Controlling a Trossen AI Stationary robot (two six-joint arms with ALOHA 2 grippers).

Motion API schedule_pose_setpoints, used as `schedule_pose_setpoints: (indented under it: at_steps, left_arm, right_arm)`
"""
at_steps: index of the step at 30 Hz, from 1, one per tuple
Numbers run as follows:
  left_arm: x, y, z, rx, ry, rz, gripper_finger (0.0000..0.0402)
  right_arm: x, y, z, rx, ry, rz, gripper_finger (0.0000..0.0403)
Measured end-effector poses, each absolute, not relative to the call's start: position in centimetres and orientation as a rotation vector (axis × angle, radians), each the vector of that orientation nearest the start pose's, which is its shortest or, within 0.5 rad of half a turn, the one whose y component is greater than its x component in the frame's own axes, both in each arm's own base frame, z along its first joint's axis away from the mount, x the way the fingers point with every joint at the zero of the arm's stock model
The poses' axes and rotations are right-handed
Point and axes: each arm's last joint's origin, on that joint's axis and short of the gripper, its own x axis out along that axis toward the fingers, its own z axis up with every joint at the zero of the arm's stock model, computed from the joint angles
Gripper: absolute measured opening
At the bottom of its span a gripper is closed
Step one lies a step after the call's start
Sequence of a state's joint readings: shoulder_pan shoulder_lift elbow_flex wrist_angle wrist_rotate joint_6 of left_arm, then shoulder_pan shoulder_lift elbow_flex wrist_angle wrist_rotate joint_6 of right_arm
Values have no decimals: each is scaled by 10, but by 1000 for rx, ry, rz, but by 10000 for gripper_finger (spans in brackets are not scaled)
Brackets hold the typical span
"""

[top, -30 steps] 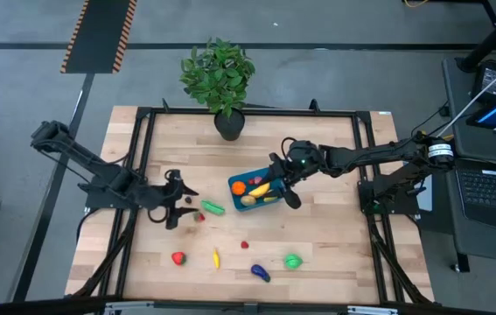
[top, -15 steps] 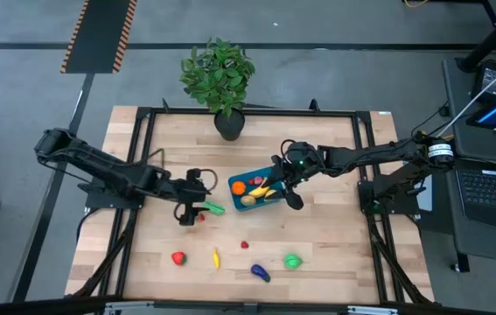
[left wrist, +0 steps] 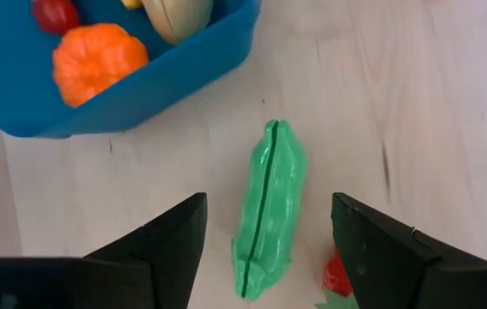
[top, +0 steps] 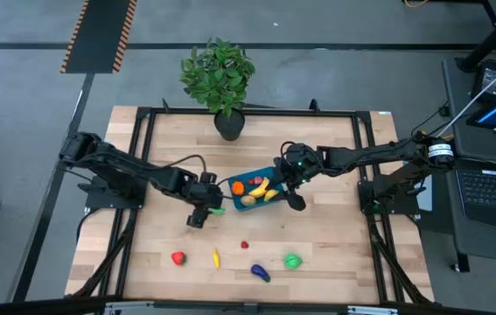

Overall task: Pick and placing Produce into tupperware
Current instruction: Put the green pea into the blue bin

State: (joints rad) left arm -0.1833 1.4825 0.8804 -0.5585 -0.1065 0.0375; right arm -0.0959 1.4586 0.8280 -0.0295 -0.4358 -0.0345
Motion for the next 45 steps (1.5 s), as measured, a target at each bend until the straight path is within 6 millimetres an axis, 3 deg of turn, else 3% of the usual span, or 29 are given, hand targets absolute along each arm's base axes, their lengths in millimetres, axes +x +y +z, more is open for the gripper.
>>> schedule_pose_setpoints:
  at_steps: [9,23,34,39,45]
  left_arm:
    - [276,-37,169,154,1242,-127,239]
    - [285,-39,139,128,1334,-175,239]
    - [288,-40,132,61,1346,-88,238]
    - [288,-39,132,37,1341,-51,209]
    - [289,-39,132,28,1340,-31,139]
  right_arm:
    - [297,-16,212,142,639,340,207]
    - [297,-16,212,143,641,340,207]
    - [297,-16,212,142,642,340,207]
    - [297,-16,212,143,642,340,207]
    - [297,-16,212,143,642,340,207]
